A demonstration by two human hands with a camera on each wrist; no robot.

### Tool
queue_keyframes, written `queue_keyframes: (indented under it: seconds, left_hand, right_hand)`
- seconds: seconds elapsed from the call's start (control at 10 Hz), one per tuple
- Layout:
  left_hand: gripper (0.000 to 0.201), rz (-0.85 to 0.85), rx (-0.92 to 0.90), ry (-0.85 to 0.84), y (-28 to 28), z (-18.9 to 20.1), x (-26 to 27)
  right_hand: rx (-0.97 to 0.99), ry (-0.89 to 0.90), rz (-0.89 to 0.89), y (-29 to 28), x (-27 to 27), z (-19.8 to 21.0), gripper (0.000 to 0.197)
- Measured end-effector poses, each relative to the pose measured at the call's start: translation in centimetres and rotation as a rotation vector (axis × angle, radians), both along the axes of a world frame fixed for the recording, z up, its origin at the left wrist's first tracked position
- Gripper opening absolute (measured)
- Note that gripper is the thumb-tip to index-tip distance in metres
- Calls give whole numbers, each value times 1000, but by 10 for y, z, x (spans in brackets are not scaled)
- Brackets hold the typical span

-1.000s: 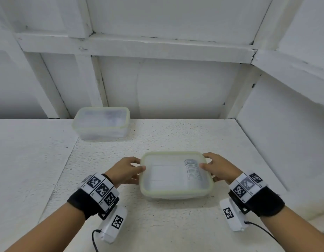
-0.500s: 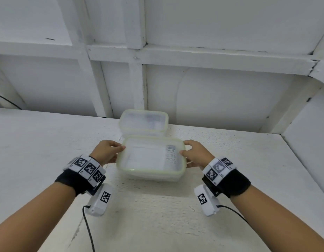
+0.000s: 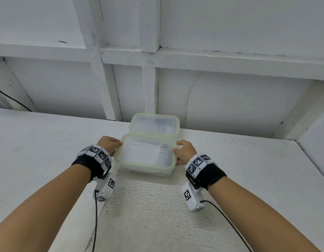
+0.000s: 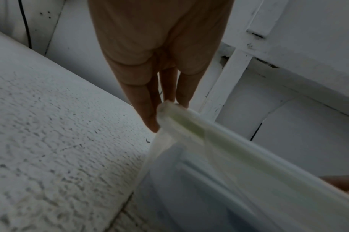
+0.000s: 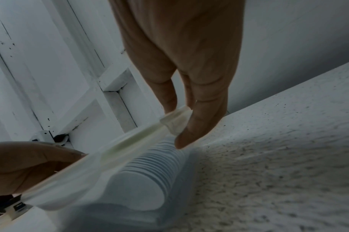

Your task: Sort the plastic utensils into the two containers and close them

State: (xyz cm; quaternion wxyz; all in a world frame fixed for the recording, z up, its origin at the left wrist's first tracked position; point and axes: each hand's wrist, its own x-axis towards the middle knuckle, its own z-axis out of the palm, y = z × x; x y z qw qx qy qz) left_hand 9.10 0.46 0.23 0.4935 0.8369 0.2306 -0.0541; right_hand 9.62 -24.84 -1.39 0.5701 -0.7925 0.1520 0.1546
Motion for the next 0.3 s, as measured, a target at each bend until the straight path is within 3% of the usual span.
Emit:
queue_keyframes:
  seconds: [0.2, 0.3]
  left_hand:
    - [28, -41, 42, 13, -2, -2, 3]
    - [32, -42, 104, 24, -4, -3, 2]
  right_hand:
    - [-35, 5, 40, -4, -4, -1, 45]
    - [-154, -40, 119, -11, -11, 3, 54]
